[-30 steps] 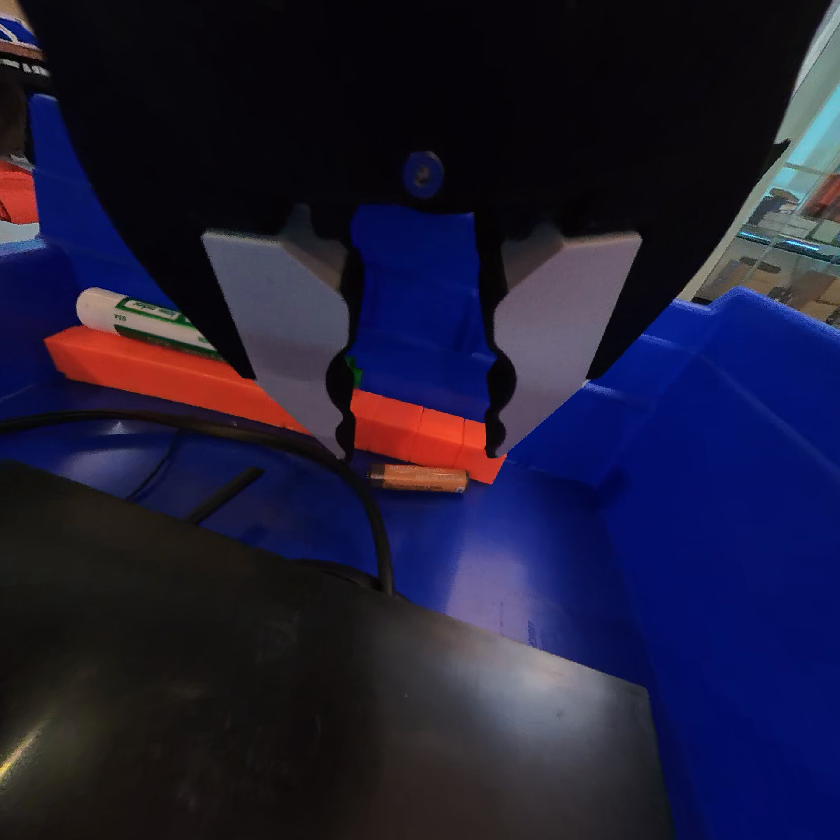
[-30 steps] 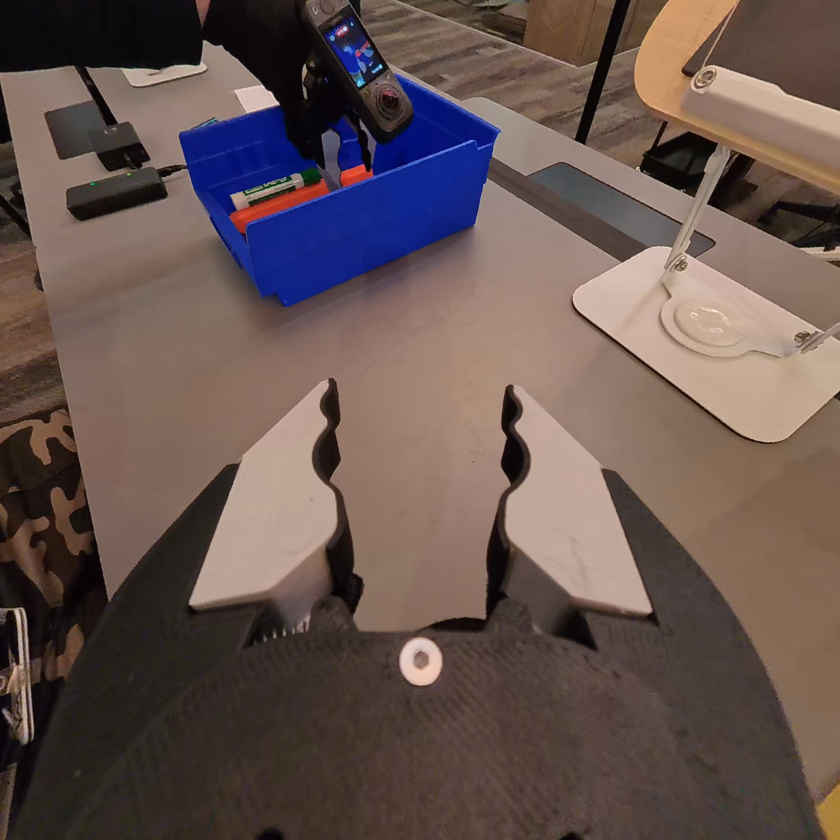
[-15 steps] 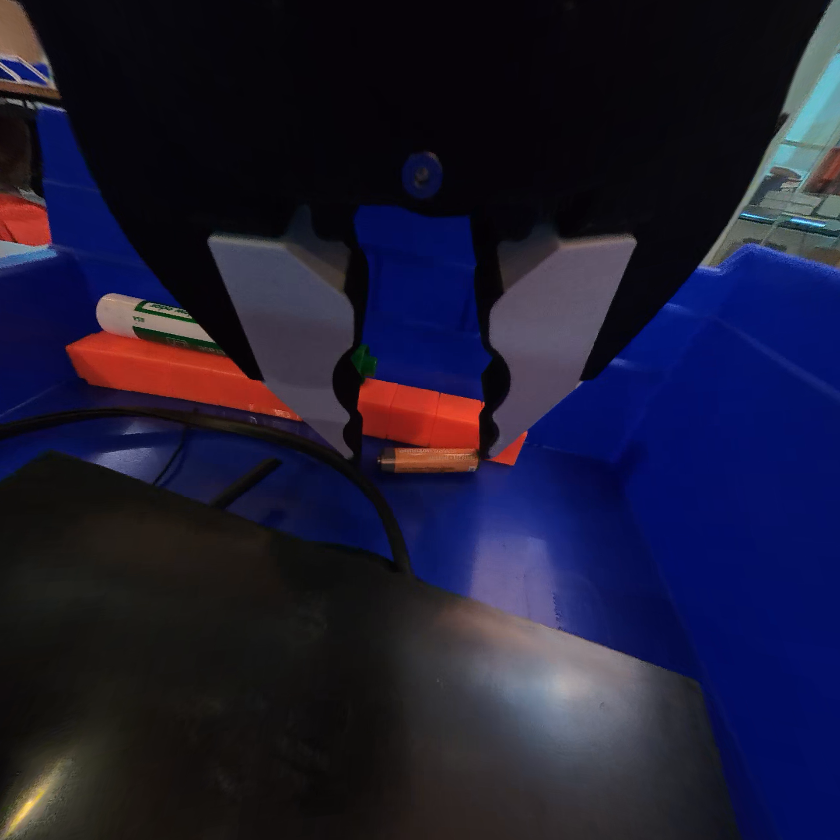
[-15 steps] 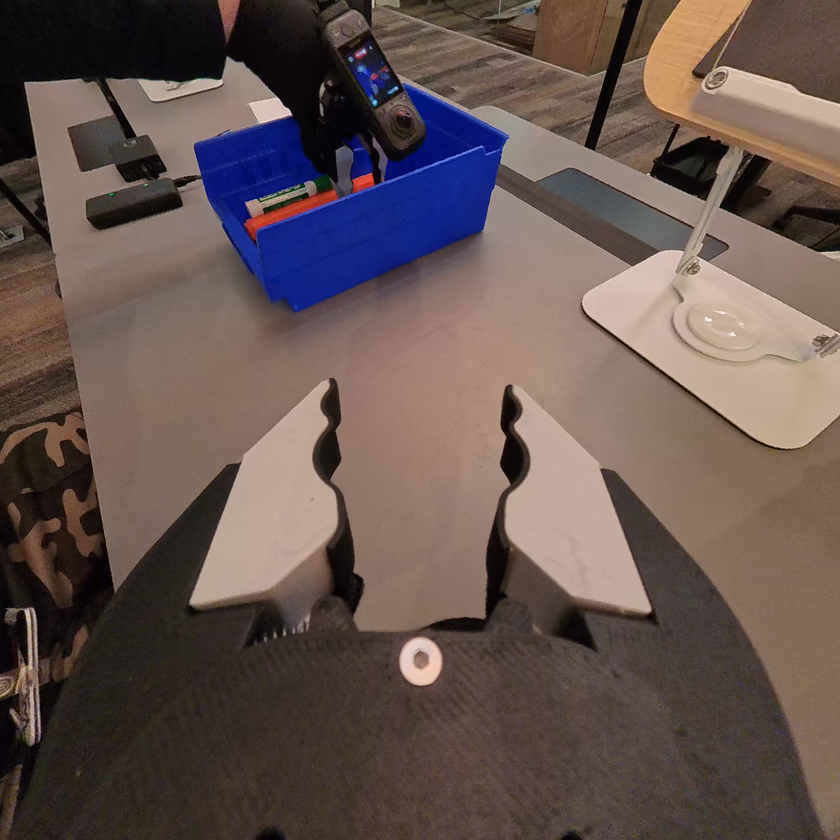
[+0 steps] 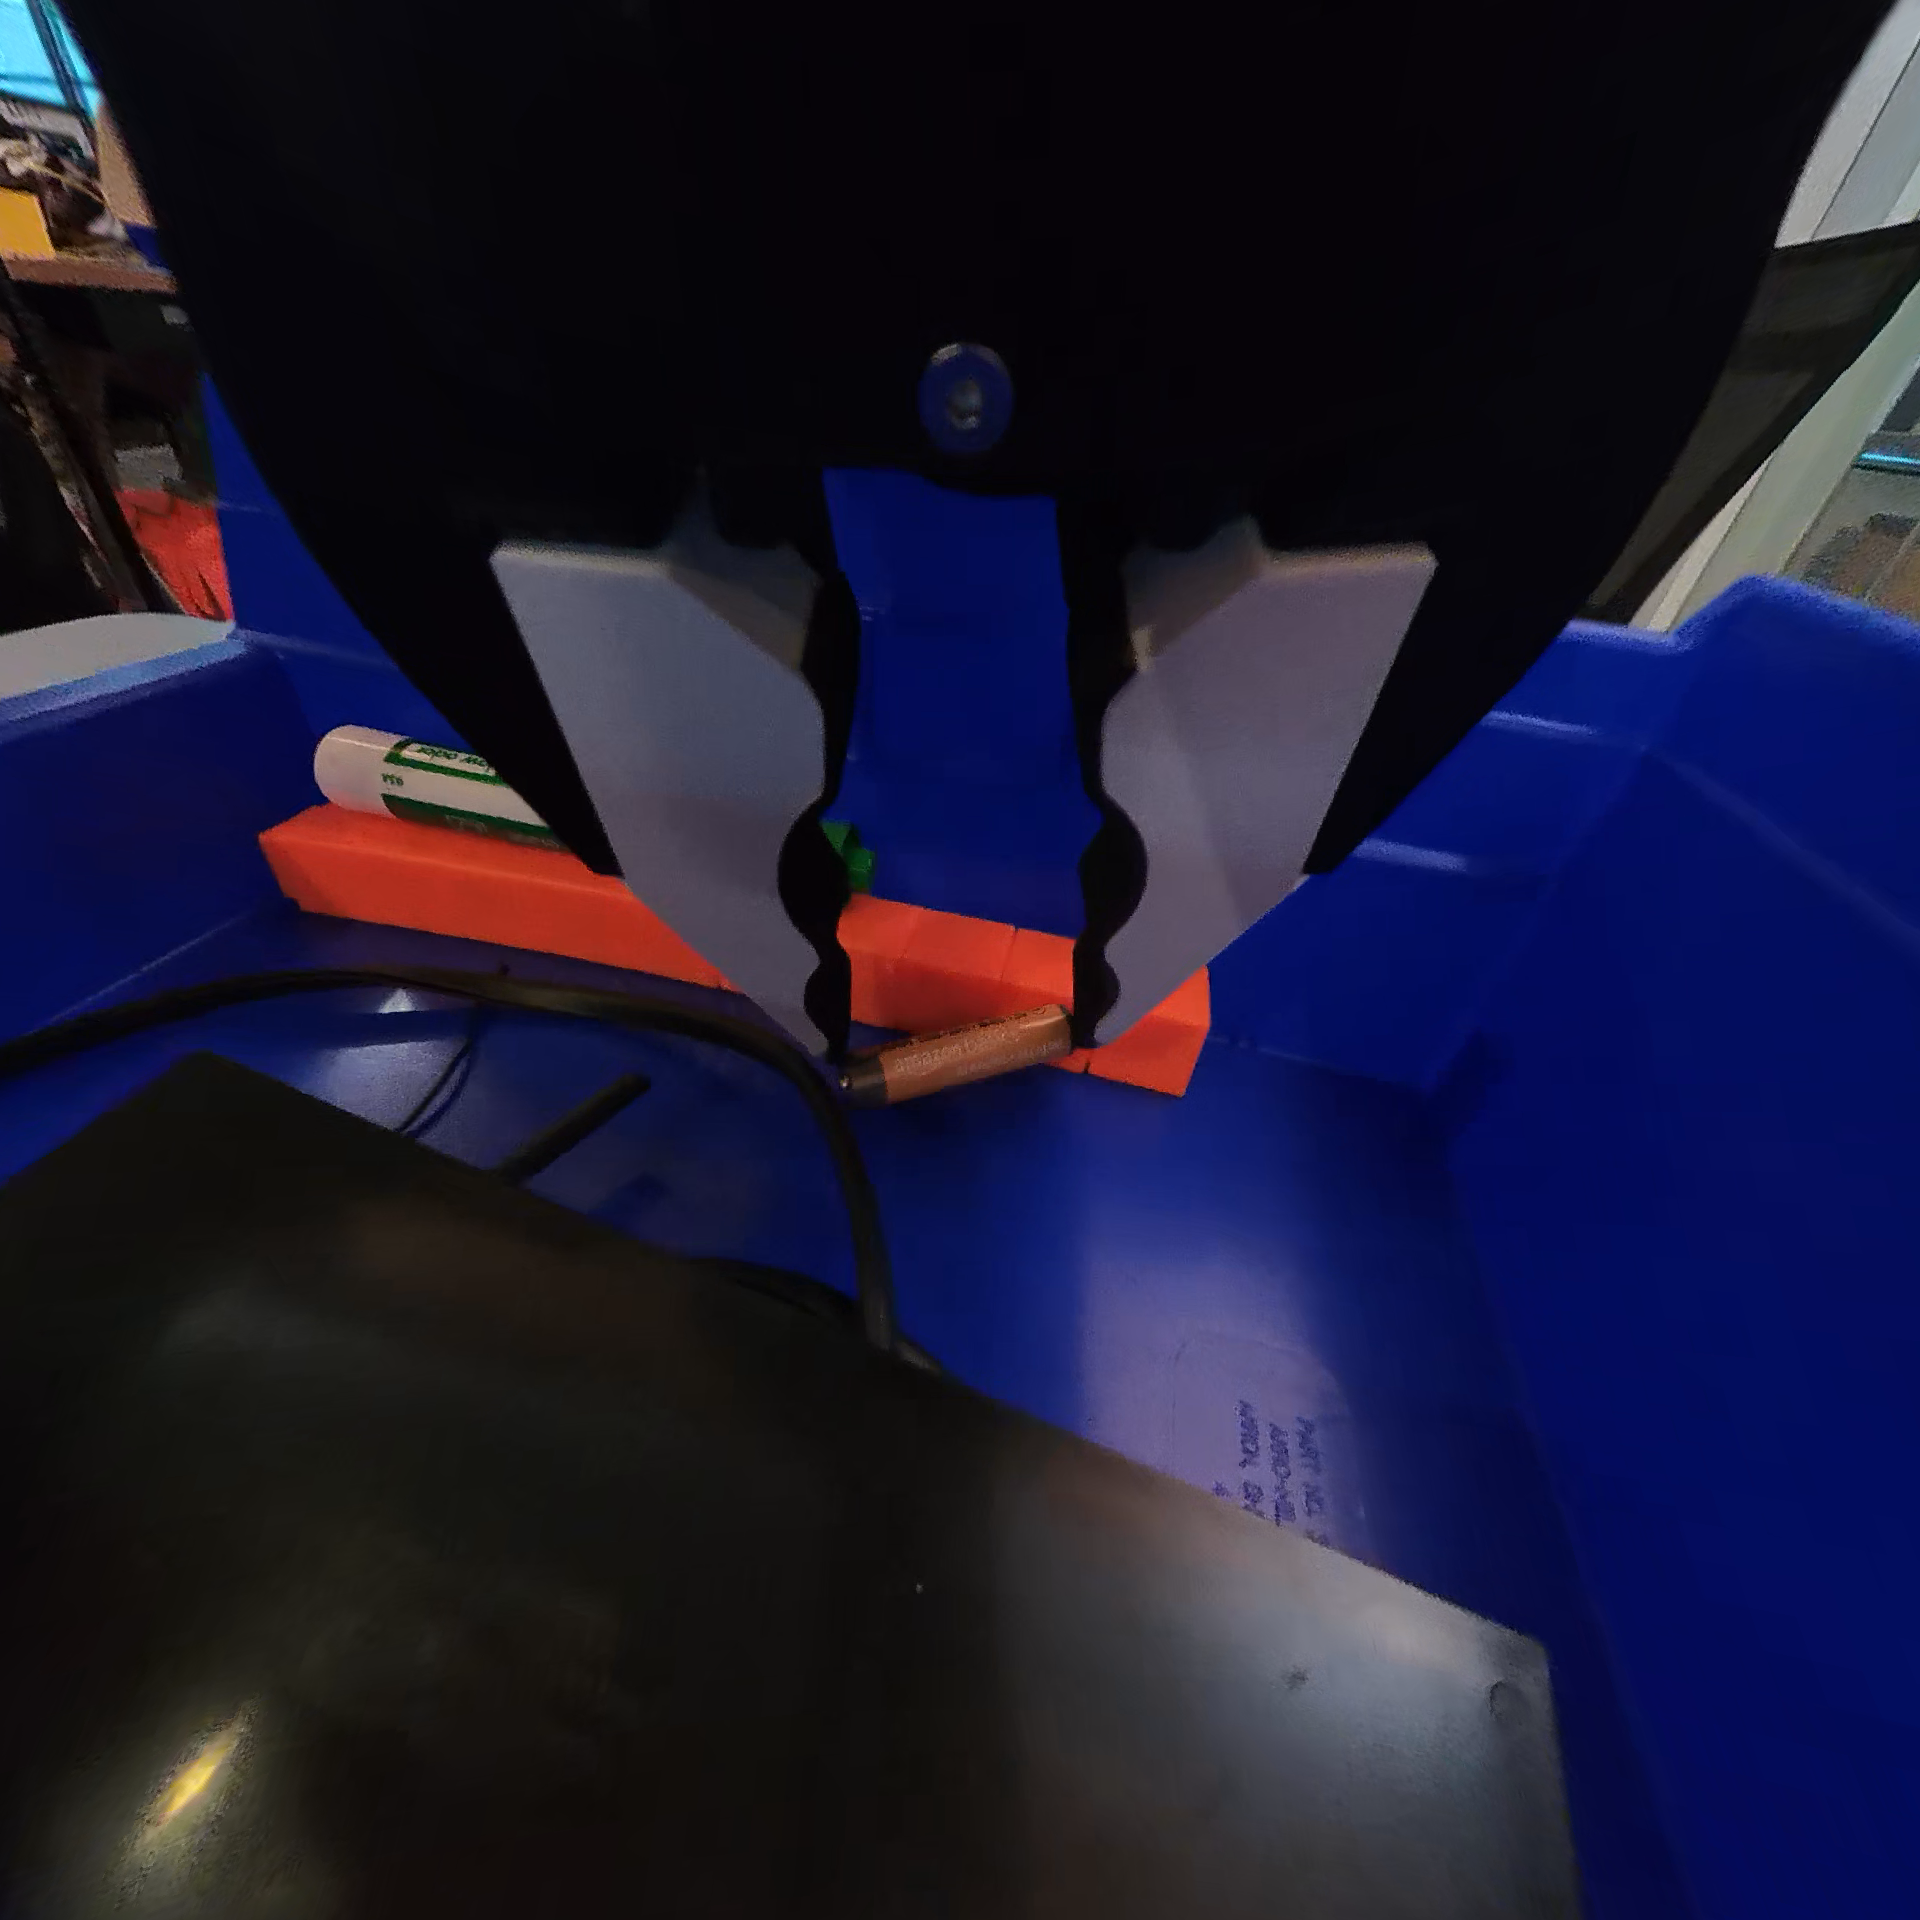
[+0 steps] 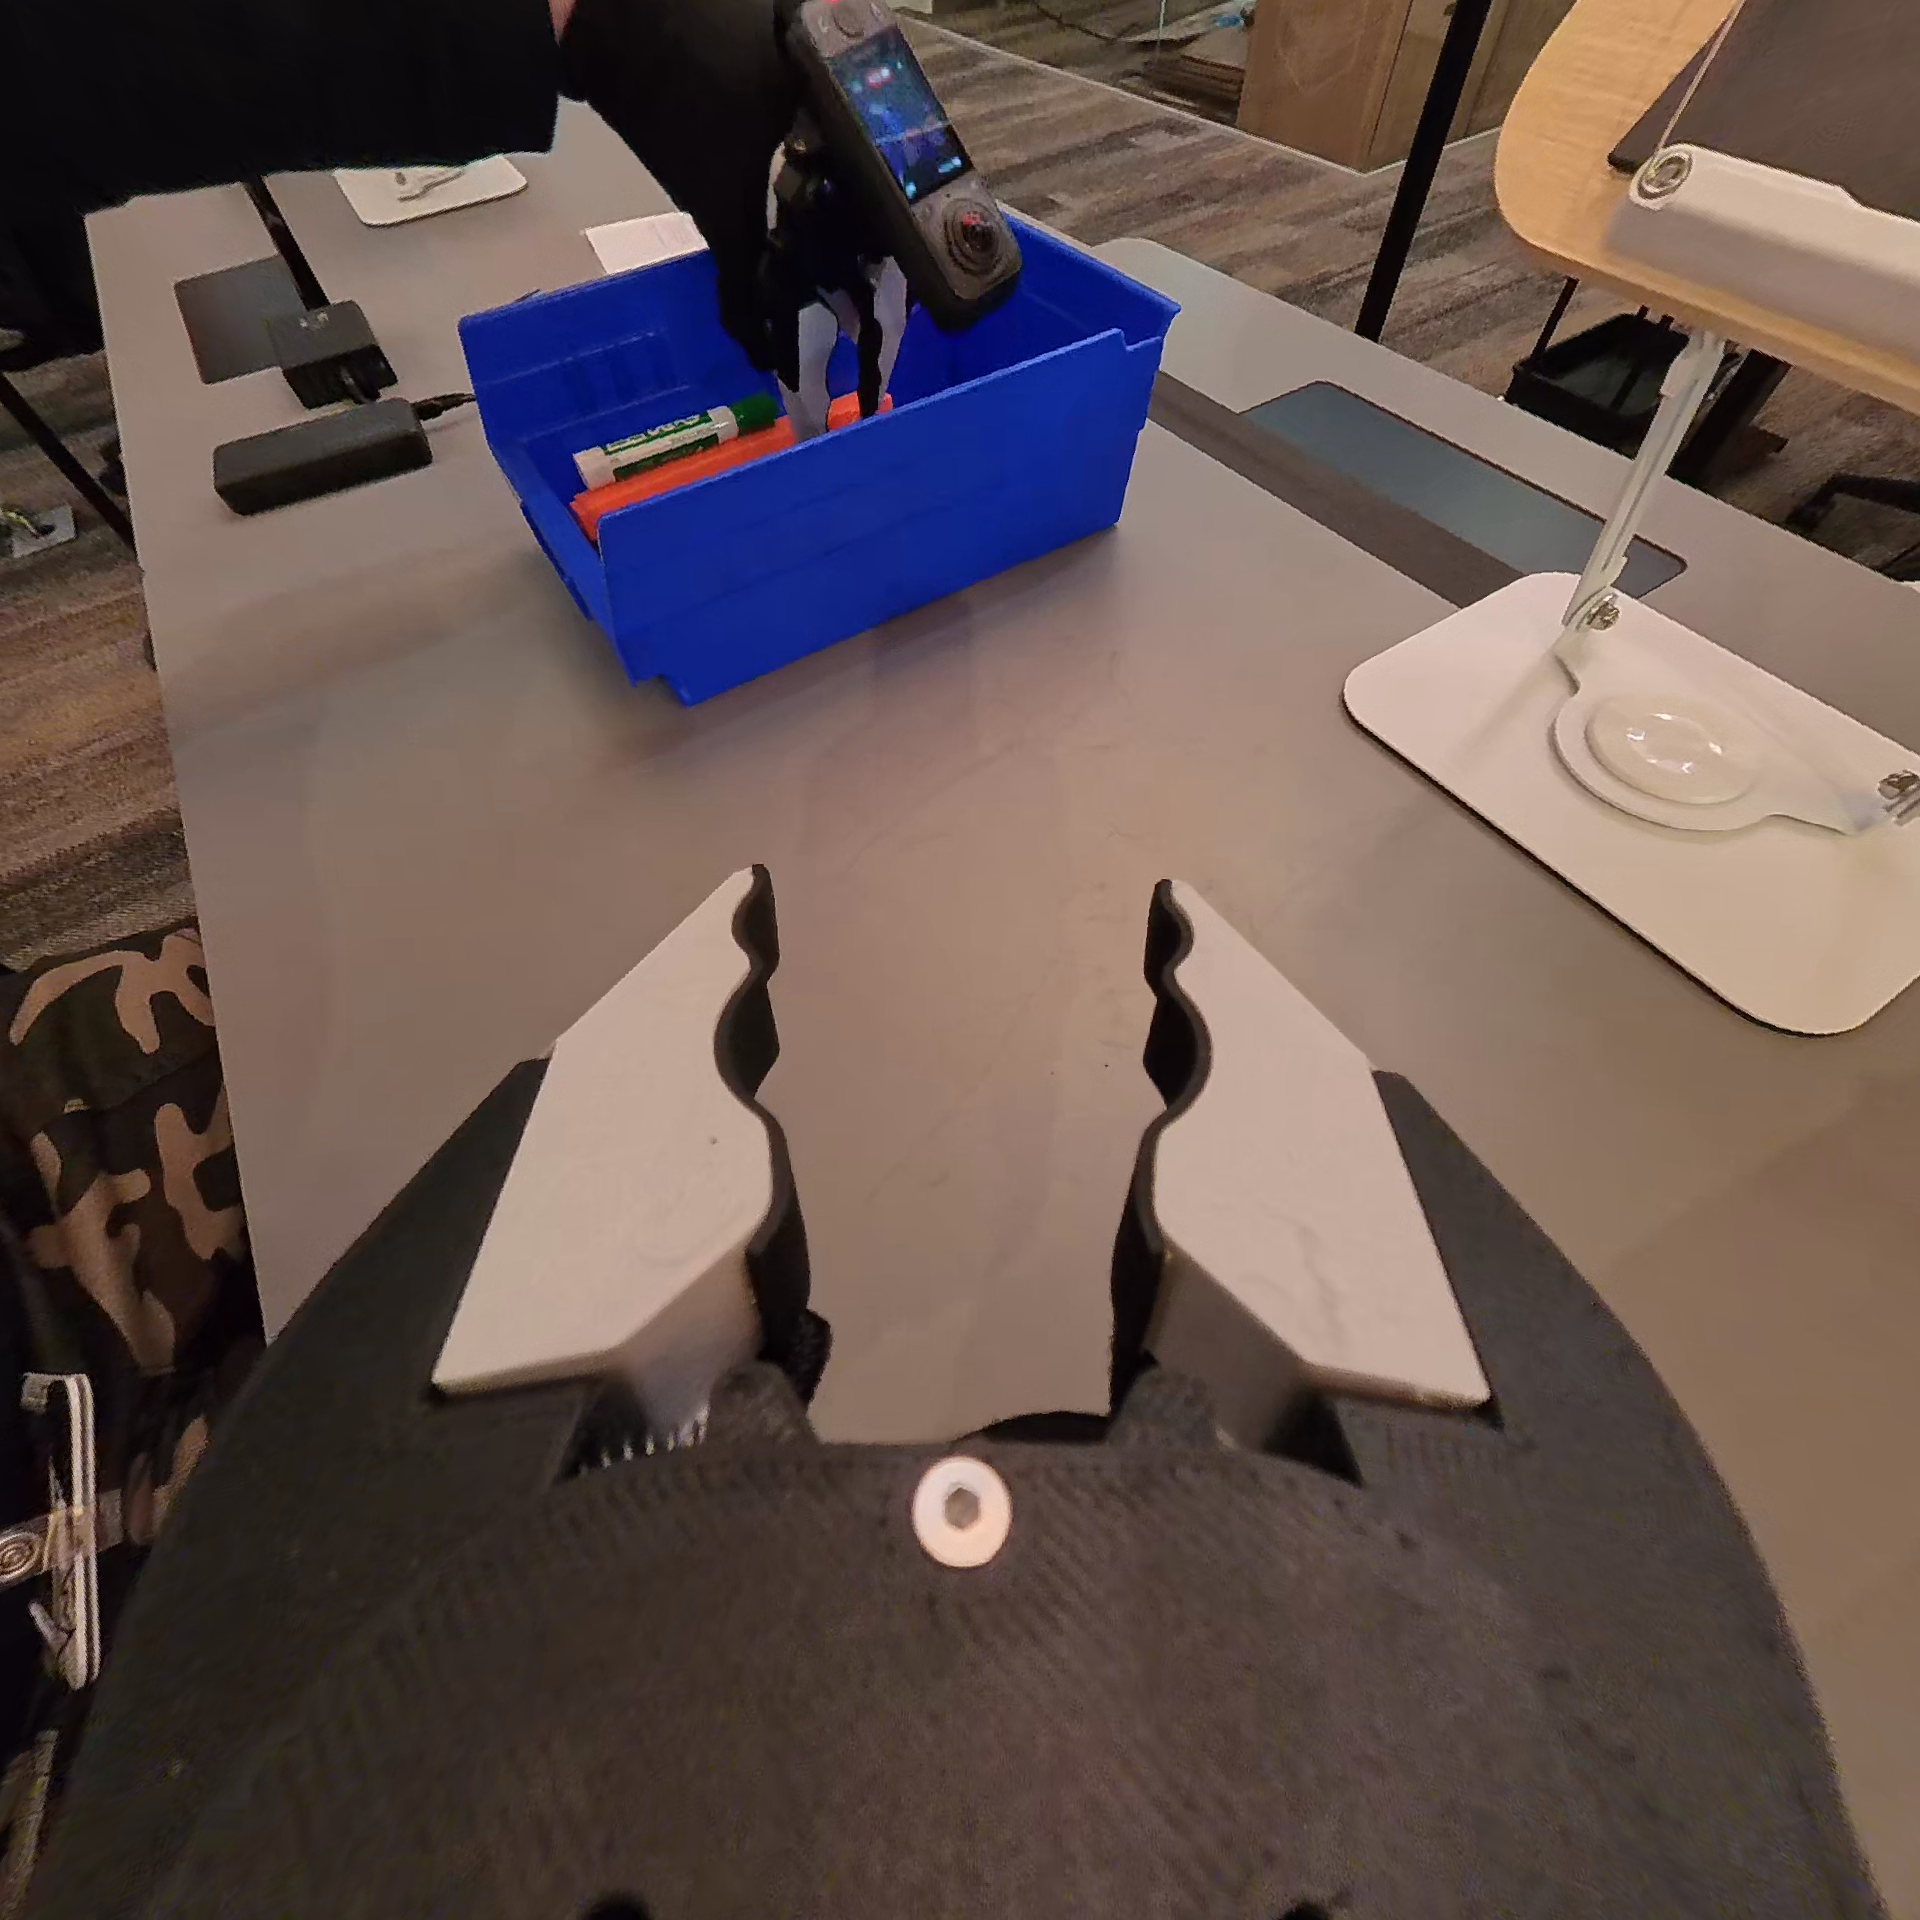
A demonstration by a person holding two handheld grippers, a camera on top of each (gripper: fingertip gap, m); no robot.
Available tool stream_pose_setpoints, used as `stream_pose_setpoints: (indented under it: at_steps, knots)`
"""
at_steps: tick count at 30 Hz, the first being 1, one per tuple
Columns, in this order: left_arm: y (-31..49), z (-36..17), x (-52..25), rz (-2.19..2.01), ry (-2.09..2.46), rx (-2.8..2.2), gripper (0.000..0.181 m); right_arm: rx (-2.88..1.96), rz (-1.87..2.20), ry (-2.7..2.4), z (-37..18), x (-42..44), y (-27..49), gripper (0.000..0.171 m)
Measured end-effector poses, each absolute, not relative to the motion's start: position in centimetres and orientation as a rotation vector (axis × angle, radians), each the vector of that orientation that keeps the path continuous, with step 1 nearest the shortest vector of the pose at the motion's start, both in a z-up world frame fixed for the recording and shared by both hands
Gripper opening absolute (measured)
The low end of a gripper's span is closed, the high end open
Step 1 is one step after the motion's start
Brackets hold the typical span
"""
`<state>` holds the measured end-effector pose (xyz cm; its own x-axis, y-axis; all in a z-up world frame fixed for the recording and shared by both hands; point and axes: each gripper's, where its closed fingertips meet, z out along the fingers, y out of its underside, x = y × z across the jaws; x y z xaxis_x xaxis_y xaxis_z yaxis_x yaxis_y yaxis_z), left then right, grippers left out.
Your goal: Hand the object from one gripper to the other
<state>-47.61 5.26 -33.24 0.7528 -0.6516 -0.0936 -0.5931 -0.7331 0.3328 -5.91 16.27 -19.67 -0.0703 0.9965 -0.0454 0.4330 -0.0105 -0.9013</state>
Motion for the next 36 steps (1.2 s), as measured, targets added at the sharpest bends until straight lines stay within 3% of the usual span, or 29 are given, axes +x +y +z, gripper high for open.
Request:
stream_pose_setpoints:
  at_steps: [9, 10, 11, 13, 19, 27, 36]
  knots:
    - [7.3, -29.9, -47.4, -0.525, -1.025, 2.875, 0.041, -1.494, 1.055, -1.588, -19.5, -6.4, 15.8, 0.07]
    - [7.4, -29.5, -47.3, -0.555, -1.028, 2.9, 0.035, -1.49, 1.054, -1.592, -19.4, -6.5, 15.7, 0.07]
    - [7.7, -28.9, -47.3, -0.603, -1.055, 2.924, 0.013, -1.484, 1.054, -1.598, -19.4, -6.6, 15.6, 0.07]
    - [8.6, -27.6, -46.7, -0.66, -1.081, 3.029, 0.0, -1.473, 1.054, -1.603, -19.2, -7.0, 15.4, 0.071]
    - [7.5, -28.5, -46.4, -0.617, -1.07, 3.06, 0.0, -1.438, 1.051, -1.637, -18.5, -8.3, 14.7, 0.071]
    - [6.7, -32.3, -47.0, -0.546, -1.115, 2.856, 0.041, -1.455, 1.048, -1.66, -19.2, -8.7, 14.2, 0.071]
    - [7.5, -33.2, -48.1, -0.543, -1.379, 2.616, 0.047, -1.475, 1.066, -1.652, -19.9, -8.6, 14.7, 0.07]
